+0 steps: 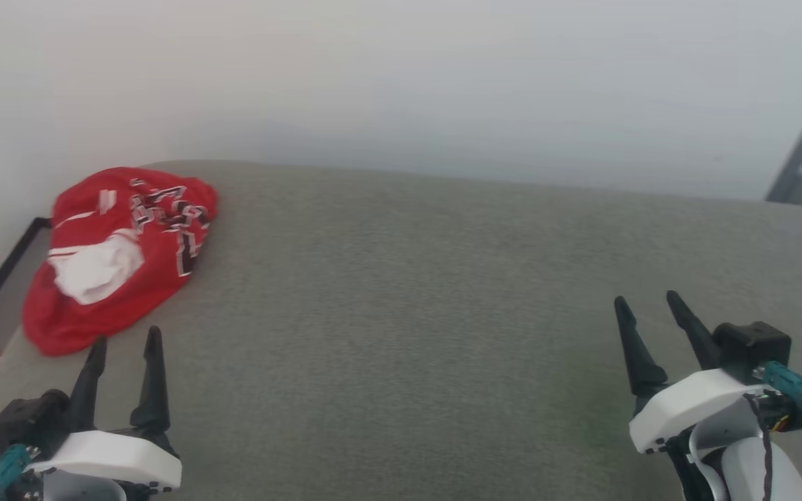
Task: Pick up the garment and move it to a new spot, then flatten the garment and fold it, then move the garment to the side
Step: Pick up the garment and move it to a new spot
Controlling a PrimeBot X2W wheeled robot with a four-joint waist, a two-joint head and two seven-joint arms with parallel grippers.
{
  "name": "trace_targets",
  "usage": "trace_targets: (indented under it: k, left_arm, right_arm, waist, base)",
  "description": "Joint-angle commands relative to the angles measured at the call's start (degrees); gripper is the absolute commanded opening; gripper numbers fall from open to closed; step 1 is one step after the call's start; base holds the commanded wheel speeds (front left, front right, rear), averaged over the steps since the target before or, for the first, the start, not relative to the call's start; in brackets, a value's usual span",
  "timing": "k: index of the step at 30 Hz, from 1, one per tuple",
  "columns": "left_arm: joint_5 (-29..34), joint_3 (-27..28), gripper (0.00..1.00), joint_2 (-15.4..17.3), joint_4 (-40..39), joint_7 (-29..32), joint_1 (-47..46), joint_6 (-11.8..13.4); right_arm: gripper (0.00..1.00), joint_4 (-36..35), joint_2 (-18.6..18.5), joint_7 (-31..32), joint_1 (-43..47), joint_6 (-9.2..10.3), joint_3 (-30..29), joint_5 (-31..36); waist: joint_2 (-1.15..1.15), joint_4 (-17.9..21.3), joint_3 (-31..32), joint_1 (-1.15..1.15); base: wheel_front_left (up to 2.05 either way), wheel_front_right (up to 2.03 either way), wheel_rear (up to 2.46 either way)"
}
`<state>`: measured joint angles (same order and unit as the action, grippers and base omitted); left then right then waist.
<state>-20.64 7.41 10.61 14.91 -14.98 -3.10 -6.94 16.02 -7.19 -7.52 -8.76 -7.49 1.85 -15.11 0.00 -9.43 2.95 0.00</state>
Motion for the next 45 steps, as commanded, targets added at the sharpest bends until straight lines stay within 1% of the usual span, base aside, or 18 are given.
trace_targets:
  k: [1,11,15,20,27,31,35,40,45]
  left_arm:
    - [-0.3,0.2,1.0,0.2,0.0,-0.1,-0.1,0.3]
    - [-0.7,0.4,1.0,0.9,-1.0,1.2,1.0,1.5]
    - [-1.1,0.4,1.0,0.9,-1.5,1.6,1.5,1.8]
    - [-1.6,0.5,1.0,0.8,-2.0,2.2,1.5,2.4]
    - [-2.6,0.8,1.0,1.3,-1.3,3.0,-1.2,3.1]
    - [-2.7,0.6,1.0,1.9,-0.5,3.1,-4.1,2.7]
    - [-3.0,0.3,1.0,3.5,2.4,3.7,-9.4,2.2]
    - [-3.6,0.1,1.0,6.3,7.6,4.3,-17.5,1.6]
    - [-4.8,0.3,1.0,9.3,14.9,4.9,-26.2,0.8]
  right_arm:
    - [1.0,0.2,0.1,0.2,-0.6,0.0,0.3,-0.1]
    - [1.0,1.8,0.5,-0.4,-1.5,0.0,3.4,-0.8]
    - [1.0,2.2,0.7,-0.7,-1.5,0.0,3.6,-0.8]
    - [1.0,2.5,0.9,-1.0,-1.4,0.0,3.5,-0.6]
    - [1.0,1.9,0.4,-0.6,-1.8,0.0,2.7,-0.2]
    - [1.0,1.3,-0.2,-0.3,-2.5,0.0,2.1,-0.3]
    - [1.0,0.3,-1.2,0.3,-3.4,0.0,1.8,-0.2]
    - [1.0,-1.6,-2.2,1.1,-5.2,0.0,2.2,0.1]
    - [1.0,-3.8,-3.5,2.0,-7.3,0.0,2.3,0.3]
  waist:
    - [0.0,-1.9,0.6,0.0]
    - [0.0,-8.3,1.8,0.0]
    - [0.0,-9.8,1.9,0.0]
    - [0.0,-10.4,1.6,0.0]
    - [0.0,-9.3,-0.4,0.0]
    - [0.0,-8.6,-2.1,0.0]
    - [0.0,-7.1,-4.8,0.0]
    - [0.0,-4.5,-9.4,0.0]
    - [0.0,-1.9,-14.8,0.0]
  base:
    - [0.0,0.0,0.0]
    - [0.0,0.0,0.0]
    - [0.0,0.0,0.0]
    - [0.0,0.0,0.0]
    - [0.0,0.0,0.0]
    - [0.0,0.0,0.0]
    - [0.0,0.0,0.0]
    - [0.0,0.0,0.0]
    - [0.0,0.0,0.0]
